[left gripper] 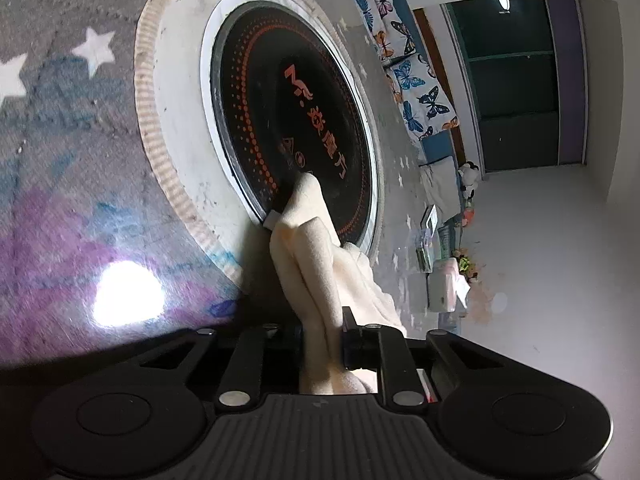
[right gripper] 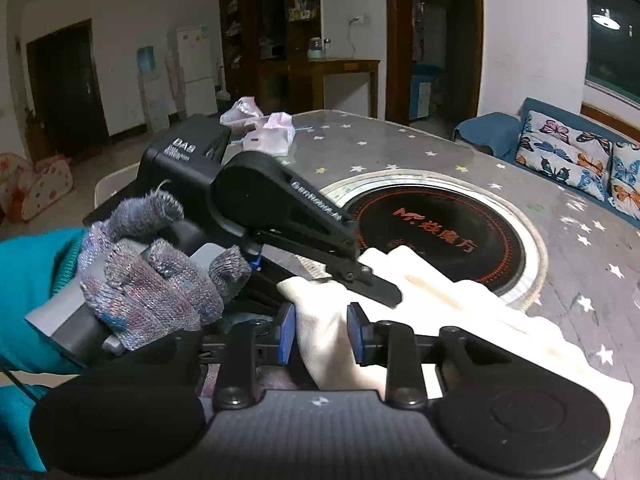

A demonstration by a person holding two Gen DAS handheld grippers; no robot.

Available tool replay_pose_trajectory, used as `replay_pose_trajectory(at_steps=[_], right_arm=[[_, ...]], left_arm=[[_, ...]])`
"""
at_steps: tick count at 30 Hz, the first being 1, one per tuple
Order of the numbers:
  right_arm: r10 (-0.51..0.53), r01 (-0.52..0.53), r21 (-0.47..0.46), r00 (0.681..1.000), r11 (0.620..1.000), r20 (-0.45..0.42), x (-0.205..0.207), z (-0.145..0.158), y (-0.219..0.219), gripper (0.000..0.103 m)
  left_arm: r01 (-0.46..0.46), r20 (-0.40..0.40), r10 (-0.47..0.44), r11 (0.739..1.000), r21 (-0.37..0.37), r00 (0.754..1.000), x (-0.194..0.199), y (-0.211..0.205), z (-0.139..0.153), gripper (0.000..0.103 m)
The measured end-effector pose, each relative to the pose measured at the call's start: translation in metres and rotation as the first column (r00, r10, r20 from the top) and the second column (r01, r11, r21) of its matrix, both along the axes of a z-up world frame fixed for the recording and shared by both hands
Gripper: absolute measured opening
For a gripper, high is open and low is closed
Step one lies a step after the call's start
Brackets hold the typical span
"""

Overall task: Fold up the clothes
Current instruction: 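Lift the sweatshirt with both grippers and carry it away from the hob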

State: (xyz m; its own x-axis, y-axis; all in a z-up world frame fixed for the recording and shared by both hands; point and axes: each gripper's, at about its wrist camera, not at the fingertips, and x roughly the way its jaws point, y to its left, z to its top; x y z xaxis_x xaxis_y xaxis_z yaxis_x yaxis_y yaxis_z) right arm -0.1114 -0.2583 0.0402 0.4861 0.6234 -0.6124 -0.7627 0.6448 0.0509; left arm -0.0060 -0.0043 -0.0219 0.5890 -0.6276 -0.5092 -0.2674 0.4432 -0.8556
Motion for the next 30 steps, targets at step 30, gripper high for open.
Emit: replay_pose_trajectory(at_steps=[30], right_arm=[[-0.617,0.628,0.045,0.774,0.777,-0.140,0.073,-0.053,-0.161,0.028]], left_arm=[[0.041,0.082,-0.062,0.969,0.243,0.995,-0.002,-0.024,0.021,0.019]])
